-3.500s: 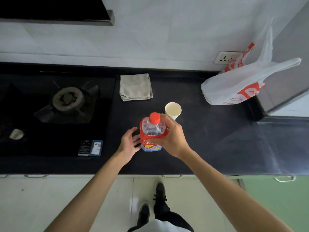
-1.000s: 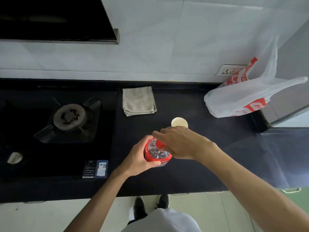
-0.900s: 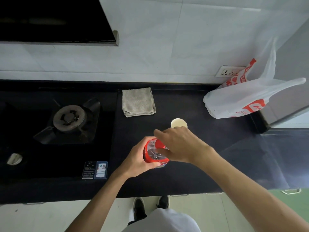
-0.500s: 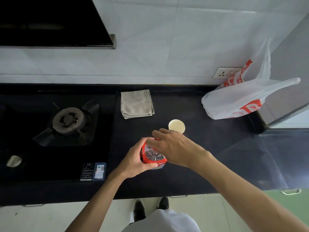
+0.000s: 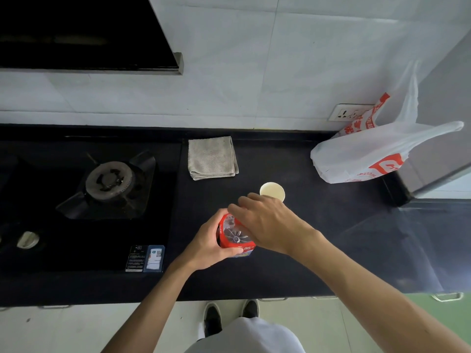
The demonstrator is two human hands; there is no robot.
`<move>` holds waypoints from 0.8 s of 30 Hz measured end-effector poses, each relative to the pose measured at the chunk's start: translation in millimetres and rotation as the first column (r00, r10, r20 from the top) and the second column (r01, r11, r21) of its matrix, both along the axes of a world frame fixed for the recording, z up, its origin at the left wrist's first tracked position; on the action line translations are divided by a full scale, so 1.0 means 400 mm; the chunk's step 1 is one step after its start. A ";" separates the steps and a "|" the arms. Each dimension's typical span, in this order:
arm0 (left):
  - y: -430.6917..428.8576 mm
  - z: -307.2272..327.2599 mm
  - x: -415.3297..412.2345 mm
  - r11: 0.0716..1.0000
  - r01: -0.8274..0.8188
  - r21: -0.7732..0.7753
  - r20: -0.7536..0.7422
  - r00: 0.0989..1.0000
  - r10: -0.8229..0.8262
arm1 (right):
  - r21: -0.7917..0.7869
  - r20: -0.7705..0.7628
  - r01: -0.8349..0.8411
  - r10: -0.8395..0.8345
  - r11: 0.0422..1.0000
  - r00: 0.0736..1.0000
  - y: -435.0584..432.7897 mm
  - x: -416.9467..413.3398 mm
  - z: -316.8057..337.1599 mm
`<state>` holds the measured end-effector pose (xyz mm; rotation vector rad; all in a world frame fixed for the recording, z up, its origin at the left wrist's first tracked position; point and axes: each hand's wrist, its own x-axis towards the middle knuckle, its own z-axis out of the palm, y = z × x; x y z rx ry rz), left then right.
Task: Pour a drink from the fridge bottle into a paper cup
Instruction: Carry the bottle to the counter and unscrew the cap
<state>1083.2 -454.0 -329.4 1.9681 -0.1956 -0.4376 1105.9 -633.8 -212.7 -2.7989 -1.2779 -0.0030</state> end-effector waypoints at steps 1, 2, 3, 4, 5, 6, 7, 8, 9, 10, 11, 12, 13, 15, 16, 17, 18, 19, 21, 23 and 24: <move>-0.001 0.002 -0.001 1.000 -0.004 -0.005 -0.002 1.000 0.004 | -0.034 -0.019 -0.035 0.034 0.999 0.999 -0.004 0.004 0.010; -0.001 0.002 -0.001 1.000 -0.009 -0.011 -0.004 1.000 0.009 | -0.065 -0.049 -0.069 0.066 0.995 0.997 -0.008 0.009 0.018; -0.001 0.004 -0.002 1.000 -0.011 -0.020 -0.005 1.000 0.011 | -0.090 -0.083 -0.100 0.093 0.991 0.992 -0.011 0.012 0.025; 0.000 0.005 -0.003 1.000 -0.011 -0.026 -0.002 1.000 0.011 | -0.105 -0.111 -0.125 0.113 0.987 0.987 -0.014 0.014 0.031; -0.001 0.006 -0.003 1.000 -0.010 -0.027 0.001 1.000 0.010 | -0.103 -0.126 -0.137 0.124 0.985 0.984 -0.016 0.014 0.034; -0.001 0.006 -0.003 1.000 -0.009 -0.026 0.003 1.000 0.009 | -0.081 -0.128 -0.135 0.124 0.988 0.984 -0.017 0.012 0.032; -0.002 0.007 -0.004 1.000 -0.009 -0.029 0.007 1.000 0.009 | -0.040 -0.121 -0.121 0.116 0.992 0.986 -0.017 0.010 0.028; -0.003 0.008 -0.004 1.000 -0.012 -0.028 0.012 1.000 0.013 | 0.011 -0.108 -0.101 0.102 0.995 0.989 -0.012 0.007 0.023; -0.004 0.010 -0.004 1.000 -0.015 -0.028 0.012 1.000 0.015 | 0.064 -0.085 -0.079 0.085 0.995 0.993 -0.006 0.005 0.014; -0.004 0.010 -0.004 0.999 -0.018 -0.029 0.008 1.000 0.018 | 0.117 -0.053 -0.052 0.059 0.992 0.997 0.004 0.006 0.002; -0.004 0.008 -0.003 0.999 -0.019 -0.032 0.004 1.000 0.019 | 0.167 -0.018 -0.022 0.026 0.986 0.999 0.016 0.009 -0.011; -0.003 0.006 -0.002 0.999 -0.020 -0.036 0.000 1.000 0.020 | 0.210 0.010 0.007 -0.009 0.978 1.000 0.030 0.013 -0.026; -0.003 0.004 -0.002 0.999 -0.022 -0.039 -0.009 1.000 0.021 | 0.245 0.026 0.032 -0.039 0.969 0.999 0.043 0.017 -0.043; -0.002 0.003 -0.002 0.999 -0.036 -0.036 -0.038 0.999 0.035 | 0.302 -0.010 0.075 -0.075 0.950 0.997 0.063 0.024 -0.070; -0.002 0.006 -0.003 0.999 -0.040 -0.032 -0.053 0.998 0.039 | 0.326 -0.054 0.099 -0.085 0.940 0.995 0.066 0.026 -0.078; -0.002 0.009 -0.003 0.999 -0.038 -0.032 -0.056 0.998 0.036 | 0.345 -0.096 0.123 -0.095 0.930 0.991 0.065 0.028 -0.082; -0.002 0.010 -0.002 0.999 -0.027 -0.034 -0.048 0.999 0.026 | 0.356 -0.122 0.149 -0.112 0.922 0.986 0.061 0.028 -0.082; -0.002 0.012 -0.002 0.999 -0.016 -0.037 -0.038 0.999 0.015 | 0.363 -0.134 0.175 -0.134 0.915 0.982 0.053 0.027 -0.079; -0.001 0.016 -0.002 0.999 -0.005 -0.051 -0.024 1.000 0.004 | 0.366 -0.162 0.224 -0.176 0.903 0.971 0.028 0.025 -0.071; -0.002 0.017 -0.002 0.997 -0.003 -0.072 -0.014 1.000 0.002 | 0.348 -0.193 0.249 -0.190 0.904 0.963 0.002 0.021 -0.064; -0.003 0.018 -0.002 0.997 -0.001 -0.077 -0.008 1.000 0.001 | 0.339 -0.202 0.246 -0.185 0.908 0.962 -0.010 0.019 -0.061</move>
